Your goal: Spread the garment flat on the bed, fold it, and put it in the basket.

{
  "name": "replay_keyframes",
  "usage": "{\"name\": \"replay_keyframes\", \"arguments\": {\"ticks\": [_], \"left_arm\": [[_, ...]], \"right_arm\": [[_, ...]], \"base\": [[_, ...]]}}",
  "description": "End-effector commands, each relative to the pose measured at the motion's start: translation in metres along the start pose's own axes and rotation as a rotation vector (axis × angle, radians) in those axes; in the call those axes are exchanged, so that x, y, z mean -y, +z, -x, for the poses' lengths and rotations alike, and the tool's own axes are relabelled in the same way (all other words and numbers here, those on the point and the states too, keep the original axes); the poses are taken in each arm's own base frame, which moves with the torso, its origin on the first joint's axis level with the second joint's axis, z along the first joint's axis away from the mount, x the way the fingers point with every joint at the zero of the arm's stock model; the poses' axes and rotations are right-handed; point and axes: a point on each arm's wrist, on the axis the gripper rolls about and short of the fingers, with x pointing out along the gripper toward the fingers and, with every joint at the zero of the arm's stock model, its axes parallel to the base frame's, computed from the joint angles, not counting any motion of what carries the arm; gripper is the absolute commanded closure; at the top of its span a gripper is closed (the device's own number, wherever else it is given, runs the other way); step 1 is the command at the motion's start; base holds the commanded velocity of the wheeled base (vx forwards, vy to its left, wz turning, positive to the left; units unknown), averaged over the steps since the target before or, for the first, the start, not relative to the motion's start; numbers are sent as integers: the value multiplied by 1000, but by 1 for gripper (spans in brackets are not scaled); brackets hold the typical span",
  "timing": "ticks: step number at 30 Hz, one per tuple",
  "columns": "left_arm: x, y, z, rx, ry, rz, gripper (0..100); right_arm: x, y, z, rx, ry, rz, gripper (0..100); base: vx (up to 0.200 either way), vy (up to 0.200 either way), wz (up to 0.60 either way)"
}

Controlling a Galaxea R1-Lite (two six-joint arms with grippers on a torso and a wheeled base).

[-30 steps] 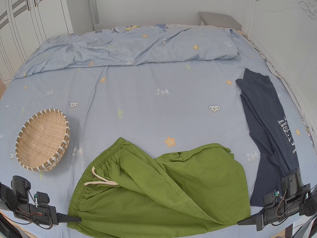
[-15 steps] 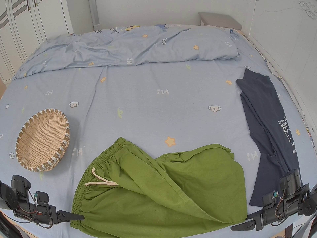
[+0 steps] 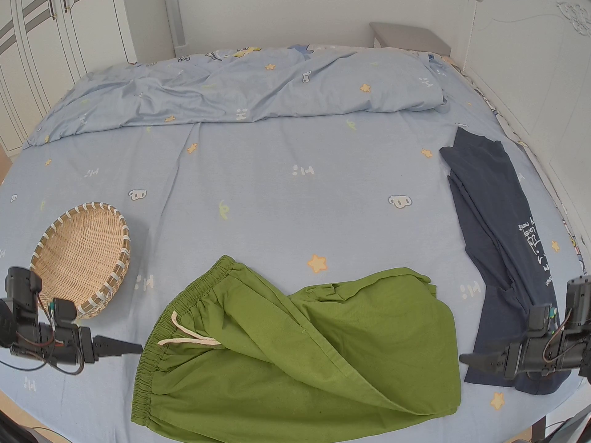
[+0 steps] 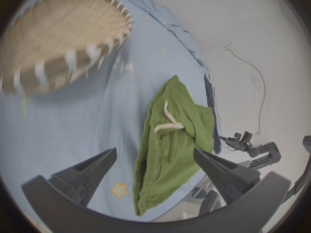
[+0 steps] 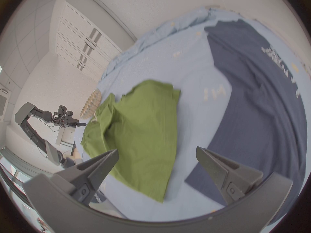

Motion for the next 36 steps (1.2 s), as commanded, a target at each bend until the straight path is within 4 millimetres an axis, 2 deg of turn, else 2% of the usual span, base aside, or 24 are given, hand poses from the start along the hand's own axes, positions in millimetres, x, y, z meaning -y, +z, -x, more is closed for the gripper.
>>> {"name": "replay_keyframes", "arguments": {"ticks": [1, 4, 7, 8, 10, 13, 15, 18, 26, 36], "left_arm": [[34, 52, 2, 53, 15, -190, 0], [49, 76, -8, 60, -28, -249, 0], [60, 103, -29, 48, -74, -277, 0], [60, 103, -29, 48, -74, -277, 0], [65, 133, -56, 37, -103, -311, 0], [68, 155, -84, 21, -115, -338, 0], [68, 161, -98, 5, -123, -344, 0], [66, 162, -115, -28, -126, -342, 0], [45, 164, -157, -91, -100, -311, 0], [44, 159, -171, -122, -110, -312, 0]], "right_arm": [[-5, 54, 16, 214, -23, 89, 0], [-9, 76, 18, 272, -10, 128, 0], [-13, 99, 19, 326, -7, 163, 0], [-13, 99, 19, 326, -7, 163, 0], [-8, 116, 9, 322, -2, 165, 0], [-8, 114, -5, 279, 16, 163, 0], [-11, 113, -8, 267, 33, 167, 0], [-12, 113, -8, 270, 36, 169, 0], [-18, 113, -7, 274, 38, 181, 0], [-20, 111, -9, 268, 39, 183, 0]], "base": [[0, 0, 0], [0, 0, 0], [0, 0, 0], [0, 0, 0], [0, 0, 0], [0, 0, 0], [0, 0, 0], [0, 0, 0], [0, 0, 0], [0, 0, 0]]}}
